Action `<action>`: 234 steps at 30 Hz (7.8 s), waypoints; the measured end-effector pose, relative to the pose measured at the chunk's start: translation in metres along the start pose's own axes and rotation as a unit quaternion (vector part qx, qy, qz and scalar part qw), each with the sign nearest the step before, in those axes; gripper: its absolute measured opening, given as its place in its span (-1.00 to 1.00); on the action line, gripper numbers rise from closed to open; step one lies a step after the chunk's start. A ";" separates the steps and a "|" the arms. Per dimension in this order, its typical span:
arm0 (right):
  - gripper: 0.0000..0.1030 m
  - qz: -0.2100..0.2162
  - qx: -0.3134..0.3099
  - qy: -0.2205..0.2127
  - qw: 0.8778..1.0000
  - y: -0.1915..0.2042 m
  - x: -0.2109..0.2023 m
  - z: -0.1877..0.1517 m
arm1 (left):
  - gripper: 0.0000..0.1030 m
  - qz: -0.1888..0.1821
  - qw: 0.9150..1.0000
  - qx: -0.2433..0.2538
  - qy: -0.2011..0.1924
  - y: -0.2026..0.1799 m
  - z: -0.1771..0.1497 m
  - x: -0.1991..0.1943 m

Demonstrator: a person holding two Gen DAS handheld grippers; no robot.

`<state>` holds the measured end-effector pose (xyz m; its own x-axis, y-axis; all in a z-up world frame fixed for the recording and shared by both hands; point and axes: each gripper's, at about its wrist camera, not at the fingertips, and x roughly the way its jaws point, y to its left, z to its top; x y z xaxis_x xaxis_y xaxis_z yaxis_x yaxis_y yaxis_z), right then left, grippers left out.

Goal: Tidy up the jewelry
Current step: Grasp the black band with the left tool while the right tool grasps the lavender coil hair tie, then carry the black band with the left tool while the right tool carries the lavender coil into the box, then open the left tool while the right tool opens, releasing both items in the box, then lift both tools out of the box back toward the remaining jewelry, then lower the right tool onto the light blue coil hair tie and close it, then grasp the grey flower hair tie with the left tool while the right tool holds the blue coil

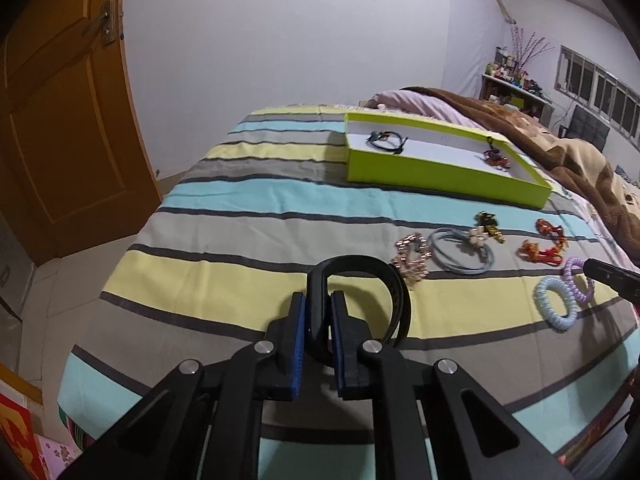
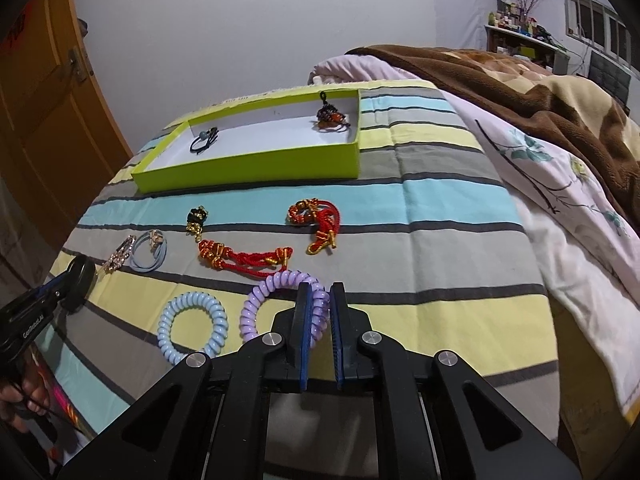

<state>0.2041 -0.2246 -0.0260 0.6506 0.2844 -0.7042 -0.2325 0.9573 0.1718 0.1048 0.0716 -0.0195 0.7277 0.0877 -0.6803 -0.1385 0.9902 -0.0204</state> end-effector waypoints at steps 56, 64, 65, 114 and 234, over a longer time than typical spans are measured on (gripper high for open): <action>-0.83 0.015 -0.058 -0.092 0.994 0.026 0.008 0.093 | -0.75 -0.044 0.995 0.055 -0.070 -0.060 0.110 0.026; -0.83 0.002 -0.055 -0.080 0.995 0.017 0.041 0.117 | -0.76 -0.032 0.997 0.055 -0.049 -0.057 0.124 0.061; -0.83 0.000 -0.055 -0.077 0.996 0.016 0.045 0.119 | -0.76 -0.030 0.997 0.055 -0.046 -0.056 0.126 0.066; -0.38 -0.003 -0.078 -0.064 0.995 0.026 0.025 0.091 | -0.61 -0.051 0.997 0.053 -0.032 -0.054 0.112 0.050; -0.81 0.049 -0.053 -0.001 0.997 0.019 0.000 -0.013 | -0.67 -0.101 0.992 0.055 0.045 -0.108 0.039 0.043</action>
<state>0.1902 -0.2072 -0.0318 0.6227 0.3776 -0.6853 -0.3702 0.9138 0.1671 0.1771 -0.0276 -0.0183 0.6688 -0.1185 -0.7339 0.0814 0.9930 -0.0861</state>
